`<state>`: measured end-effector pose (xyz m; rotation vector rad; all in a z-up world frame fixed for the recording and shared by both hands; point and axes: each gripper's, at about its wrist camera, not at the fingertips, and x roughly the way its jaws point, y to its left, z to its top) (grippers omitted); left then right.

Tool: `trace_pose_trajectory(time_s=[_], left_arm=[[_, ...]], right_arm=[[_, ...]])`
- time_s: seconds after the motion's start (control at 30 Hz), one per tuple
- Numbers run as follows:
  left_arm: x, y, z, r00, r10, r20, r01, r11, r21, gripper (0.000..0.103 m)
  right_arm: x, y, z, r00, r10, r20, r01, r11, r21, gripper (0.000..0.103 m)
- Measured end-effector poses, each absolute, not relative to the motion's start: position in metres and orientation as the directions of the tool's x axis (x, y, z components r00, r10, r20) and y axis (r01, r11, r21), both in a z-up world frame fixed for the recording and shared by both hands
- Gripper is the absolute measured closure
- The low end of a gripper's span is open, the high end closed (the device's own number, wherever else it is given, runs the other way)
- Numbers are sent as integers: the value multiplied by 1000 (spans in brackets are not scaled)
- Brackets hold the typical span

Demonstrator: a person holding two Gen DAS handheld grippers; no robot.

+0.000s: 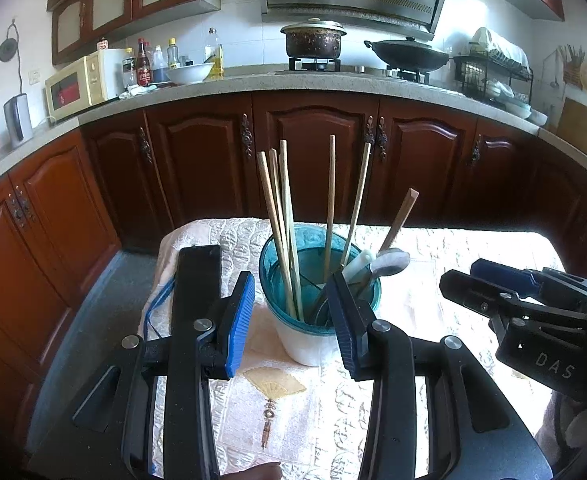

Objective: Organize utensils

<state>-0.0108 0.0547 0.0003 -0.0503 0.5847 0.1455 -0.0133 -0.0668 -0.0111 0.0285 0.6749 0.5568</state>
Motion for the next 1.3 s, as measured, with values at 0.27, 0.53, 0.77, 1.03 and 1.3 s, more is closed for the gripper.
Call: trace_pose_trajectory(time_s=[0.27, 0.53, 0.77, 1.03, 1.3], left_arm=[[-11, 53, -2, 820, 119, -560, -148, 989, -7, 66], [-11, 55, -2, 825, 126, -551, -156, 988, -6, 66], [-13, 56, -3, 826, 126, -549, -158, 987, -10, 66], [-14, 59, -1, 829, 131, -544, -162, 987, -10, 66], [-15, 59, 0, 832, 137, -537, -166, 986, -6, 66]], right_arm=[[-13, -67, -15, 639, 493, -591, -474, 857, 202, 62], [-12, -65, -16, 637, 494, -591, -476, 856, 203, 62], [-12, -64, -16, 637, 493, -592, -478, 856, 199, 62], [-12, -63, -16, 638, 493, -591, -481, 855, 194, 62], [-13, -60, -16, 633, 496, -594, -486, 852, 194, 62]])
